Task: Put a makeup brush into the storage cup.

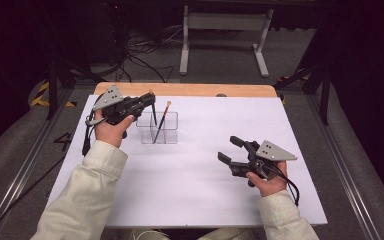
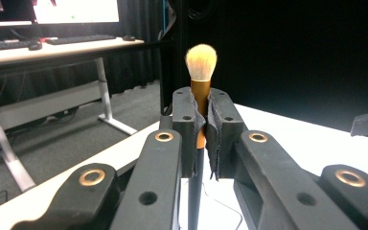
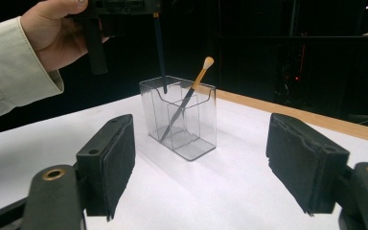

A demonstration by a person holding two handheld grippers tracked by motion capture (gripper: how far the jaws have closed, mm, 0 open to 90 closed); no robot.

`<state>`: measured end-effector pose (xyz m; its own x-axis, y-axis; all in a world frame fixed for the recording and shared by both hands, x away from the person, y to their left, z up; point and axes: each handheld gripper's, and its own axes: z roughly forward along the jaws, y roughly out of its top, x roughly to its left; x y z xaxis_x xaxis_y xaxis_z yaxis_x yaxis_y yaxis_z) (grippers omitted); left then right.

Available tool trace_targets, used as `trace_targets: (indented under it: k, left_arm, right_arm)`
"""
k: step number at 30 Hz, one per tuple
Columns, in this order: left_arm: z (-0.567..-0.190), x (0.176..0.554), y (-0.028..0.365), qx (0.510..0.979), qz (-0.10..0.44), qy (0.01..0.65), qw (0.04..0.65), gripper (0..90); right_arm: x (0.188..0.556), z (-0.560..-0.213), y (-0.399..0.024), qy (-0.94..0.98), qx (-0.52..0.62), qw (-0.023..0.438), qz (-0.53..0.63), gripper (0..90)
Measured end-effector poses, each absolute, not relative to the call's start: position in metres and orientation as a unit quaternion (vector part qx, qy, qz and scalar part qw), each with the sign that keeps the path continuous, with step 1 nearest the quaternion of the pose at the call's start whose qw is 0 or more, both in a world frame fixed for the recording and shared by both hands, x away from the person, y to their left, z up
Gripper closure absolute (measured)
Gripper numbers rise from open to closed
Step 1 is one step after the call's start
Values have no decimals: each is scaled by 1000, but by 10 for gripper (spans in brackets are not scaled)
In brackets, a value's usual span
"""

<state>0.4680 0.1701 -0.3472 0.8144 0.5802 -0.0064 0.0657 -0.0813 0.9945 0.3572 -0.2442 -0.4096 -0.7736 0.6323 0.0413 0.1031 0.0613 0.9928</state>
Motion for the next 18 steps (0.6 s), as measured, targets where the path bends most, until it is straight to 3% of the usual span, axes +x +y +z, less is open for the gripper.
trace_targets:
  k: [18]
  left_arm:
    - [-365, 476, 168, 716, 172, 243, 632, 827]
  right_arm:
    - [356, -409, -245, 697, 263, 210, 633, 262]
